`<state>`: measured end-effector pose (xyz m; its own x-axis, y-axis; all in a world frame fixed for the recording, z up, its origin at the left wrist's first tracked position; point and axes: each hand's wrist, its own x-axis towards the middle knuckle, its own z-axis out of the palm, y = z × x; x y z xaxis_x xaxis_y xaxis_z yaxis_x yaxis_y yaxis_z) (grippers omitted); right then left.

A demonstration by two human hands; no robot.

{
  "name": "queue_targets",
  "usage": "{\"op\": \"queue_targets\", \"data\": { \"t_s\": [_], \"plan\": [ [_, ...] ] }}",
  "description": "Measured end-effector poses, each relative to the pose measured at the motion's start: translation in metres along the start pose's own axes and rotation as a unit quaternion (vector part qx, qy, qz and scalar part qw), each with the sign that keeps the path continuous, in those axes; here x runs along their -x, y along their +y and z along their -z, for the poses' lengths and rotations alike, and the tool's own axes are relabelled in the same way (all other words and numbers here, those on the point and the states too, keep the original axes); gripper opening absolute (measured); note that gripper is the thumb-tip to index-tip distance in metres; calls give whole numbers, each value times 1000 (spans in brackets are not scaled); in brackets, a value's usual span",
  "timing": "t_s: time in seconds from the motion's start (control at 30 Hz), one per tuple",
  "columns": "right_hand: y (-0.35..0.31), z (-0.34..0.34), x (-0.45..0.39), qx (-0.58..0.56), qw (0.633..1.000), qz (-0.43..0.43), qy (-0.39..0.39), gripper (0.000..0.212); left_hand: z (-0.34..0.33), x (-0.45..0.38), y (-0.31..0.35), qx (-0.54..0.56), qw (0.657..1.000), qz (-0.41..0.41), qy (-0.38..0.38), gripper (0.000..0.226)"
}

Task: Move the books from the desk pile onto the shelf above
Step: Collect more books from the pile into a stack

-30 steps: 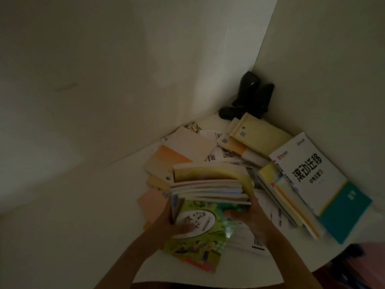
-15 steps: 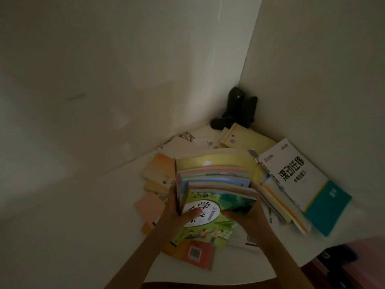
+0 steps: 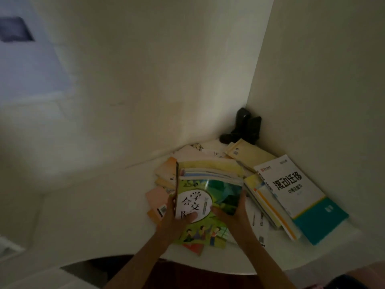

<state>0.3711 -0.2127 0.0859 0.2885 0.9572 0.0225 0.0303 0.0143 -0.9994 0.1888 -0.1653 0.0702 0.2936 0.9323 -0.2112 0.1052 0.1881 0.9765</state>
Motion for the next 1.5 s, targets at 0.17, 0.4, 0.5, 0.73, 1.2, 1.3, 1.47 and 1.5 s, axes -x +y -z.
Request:
{"op": "queue_targets", "data": {
  "t_s": [0.17,0.4,0.5,0.73,1.2,1.3,1.47,1.5],
  "plan": [
    [-109,-43,-10,3,993,100,-63,68,44,45,93,21,990,-80,116,61],
    [-259,-144,-7,-97,965,187,-159,71,141,130,231,53,943,-210,253,72],
    [-320,-196,3,-128,943,226,-208,72,187,169,277,46,917,-255,302,69],
    [-430,-300,28,-176,893,307,-279,74,275,240,362,7,852,-332,404,75],
    [-618,-448,-13,-146,853,369,-339,83,386,249,533,8,717,-514,470,63],
    [-617,-468,-29,-23,881,393,-263,90,407,209,532,4,669,-518,534,62],
    [-608,-491,-40,71,854,392,-335,26,436,146,535,-46,585,-415,695,73],
    [-608,-497,-41,73,850,371,-367,22,437,139,537,-62,574,-374,726,76]
  ]
}}
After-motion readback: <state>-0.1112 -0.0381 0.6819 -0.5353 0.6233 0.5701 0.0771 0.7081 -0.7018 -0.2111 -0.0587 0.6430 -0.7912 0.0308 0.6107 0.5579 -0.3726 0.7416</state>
